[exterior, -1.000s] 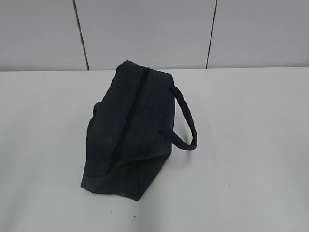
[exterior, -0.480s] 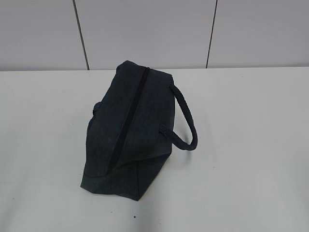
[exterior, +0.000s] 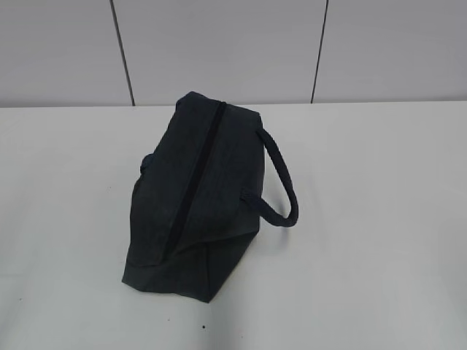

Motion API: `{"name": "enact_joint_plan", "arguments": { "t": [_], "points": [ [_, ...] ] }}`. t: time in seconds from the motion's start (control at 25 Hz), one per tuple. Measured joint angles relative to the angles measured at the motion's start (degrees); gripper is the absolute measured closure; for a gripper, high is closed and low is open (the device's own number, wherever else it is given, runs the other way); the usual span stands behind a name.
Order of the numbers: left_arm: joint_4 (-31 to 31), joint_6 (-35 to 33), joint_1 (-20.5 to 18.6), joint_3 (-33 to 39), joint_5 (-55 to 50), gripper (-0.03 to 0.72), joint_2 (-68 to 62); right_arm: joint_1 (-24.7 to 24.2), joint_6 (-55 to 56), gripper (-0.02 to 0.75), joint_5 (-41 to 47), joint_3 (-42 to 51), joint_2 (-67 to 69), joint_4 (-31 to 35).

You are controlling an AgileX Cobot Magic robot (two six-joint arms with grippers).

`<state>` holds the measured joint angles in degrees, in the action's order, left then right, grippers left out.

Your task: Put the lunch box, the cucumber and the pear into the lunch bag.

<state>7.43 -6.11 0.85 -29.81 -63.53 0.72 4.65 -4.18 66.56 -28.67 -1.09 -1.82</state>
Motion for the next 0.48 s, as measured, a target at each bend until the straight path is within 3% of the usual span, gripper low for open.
{"name": "enact_joint_plan", "arguments": {
  "t": [0.48],
  "points": [
    [0.0,0.0,0.0,0.0,0.1,0.252,0.0,0.0,0.0,0.426,0.0,0.0,0.0,0.0]
  ]
}}
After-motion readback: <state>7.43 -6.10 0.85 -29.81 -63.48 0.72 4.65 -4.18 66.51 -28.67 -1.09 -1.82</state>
